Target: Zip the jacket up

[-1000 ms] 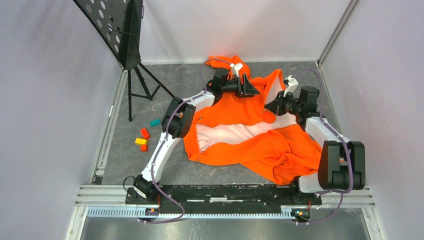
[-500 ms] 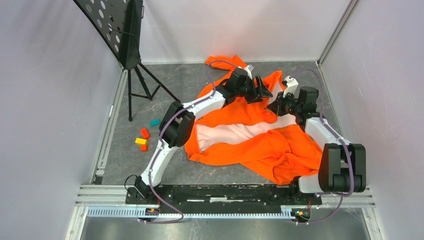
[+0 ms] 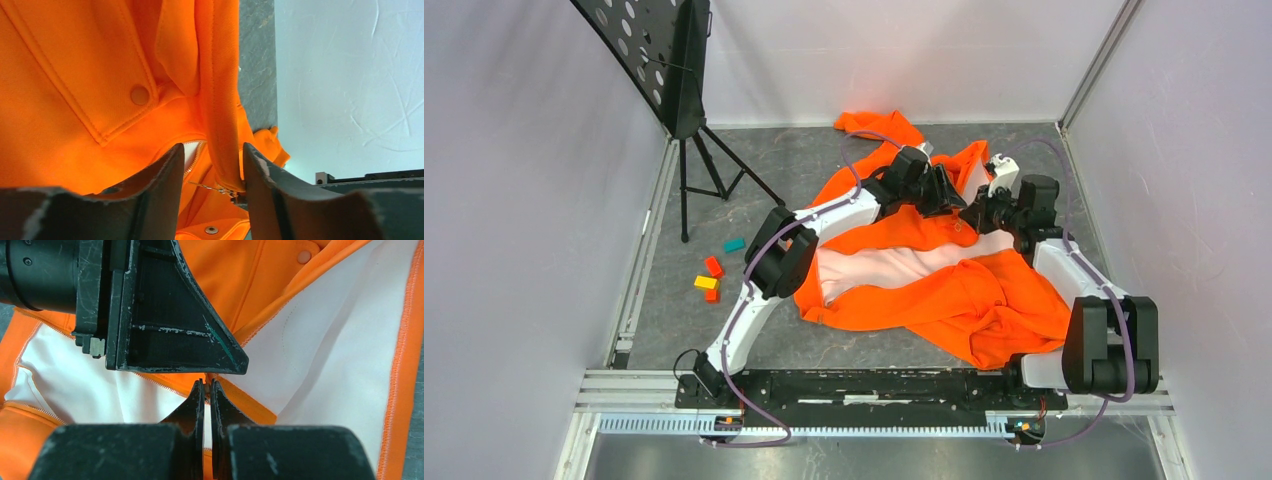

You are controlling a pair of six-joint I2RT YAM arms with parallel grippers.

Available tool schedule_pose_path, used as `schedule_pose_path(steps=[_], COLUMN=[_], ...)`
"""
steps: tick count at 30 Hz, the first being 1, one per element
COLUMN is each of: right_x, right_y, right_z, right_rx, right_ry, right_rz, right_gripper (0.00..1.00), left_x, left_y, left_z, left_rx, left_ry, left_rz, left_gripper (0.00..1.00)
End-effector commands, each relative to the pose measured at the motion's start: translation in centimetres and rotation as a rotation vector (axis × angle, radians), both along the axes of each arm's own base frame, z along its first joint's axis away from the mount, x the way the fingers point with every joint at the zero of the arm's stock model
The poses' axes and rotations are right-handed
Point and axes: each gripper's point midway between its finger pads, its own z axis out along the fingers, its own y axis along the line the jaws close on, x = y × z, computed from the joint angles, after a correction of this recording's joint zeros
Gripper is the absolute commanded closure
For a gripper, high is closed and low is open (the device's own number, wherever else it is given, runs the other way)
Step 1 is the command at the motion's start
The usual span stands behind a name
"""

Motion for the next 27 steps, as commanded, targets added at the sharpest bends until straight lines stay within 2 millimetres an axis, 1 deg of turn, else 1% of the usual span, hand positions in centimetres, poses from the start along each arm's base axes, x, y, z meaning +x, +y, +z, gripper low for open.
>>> schedule_pose_path(steps=[1,5,7,8,11,12,13,15,18,20,22,25,26,27], right_x=[0.3,0.5,0.5,0.5,0.4,0.3,0.2,0.0,0.0,-0.4,-0.7,-1.4,-1.8,-2.4], right_y=[1.3,1.4,1.4,1.3,0.7,0.6,0.5,-0.2,-1.8,-3.0,-4.8,-8.8,-10.0,-11.8], right_z=[1.4,1.1,0.9,0.7,0.7,0.6,0.8,0.8,1.4,1.4,1.4,1.0,0.5,-0.3], right_rx=[-0.002,-0.012,-0.017,-0.019,-0.01,-0.007,-0.007,-0.026,-0.074,-0.093,-0.07,0.06,0.104,0.13], right_ry=[-0.058,-0.049,-0.039,-0.03,-0.015,-0.013,-0.016,-0.012,-0.02,-0.007,0.0,0.014,0.038,0.071], right_rz=[0.041,0.035,0.028,0.021,-0.038,-0.052,-0.062,-0.1,-0.184,-0.246,-0.367,-0.532,-0.592,-0.676], right_gripper=[1.0,1.0,1.0,0.95,0.63,0.56,0.53,0.51,0.45,0.42,0.38,0.37,0.37,0.37], left_x=[-0.2,-0.5,-0.6,-0.6,-0.2,0.0,0.2,0.4,0.3,0.2,0.1,0.2,0.2,0.2], left_y=[-0.8,-1.2,-1.5,-1.5,-1.3,-1.2,-1.0,-0.8,-0.9,-1.0,-1.0,-1.3,-1.3,-1.3], left_z=[2.1,2.1,2.2,2.3,1.9,1.7,1.5,1.6,1.7,1.5,1.4,1.5,1.5,1.4], left_rx=[-0.076,-0.111,-0.138,-0.149,-0.159,-0.159,-0.159,-0.163,-0.166,-0.171,-0.175,-0.195,-0.197,-0.197], left_ry=[0.025,0.064,0.084,0.091,0.116,0.126,0.133,0.14,0.145,0.161,0.178,0.175,0.175,0.177], left_rz=[-0.004,-0.023,-0.032,-0.04,-0.04,-0.034,-0.026,-0.02,-0.022,-0.024,-0.024,-0.028,-0.029,-0.029], left_gripper=[0.51,0.65,0.75,0.8,0.95,0.97,0.98,0.98,0.98,0.98,0.98,0.98,0.98,0.98])
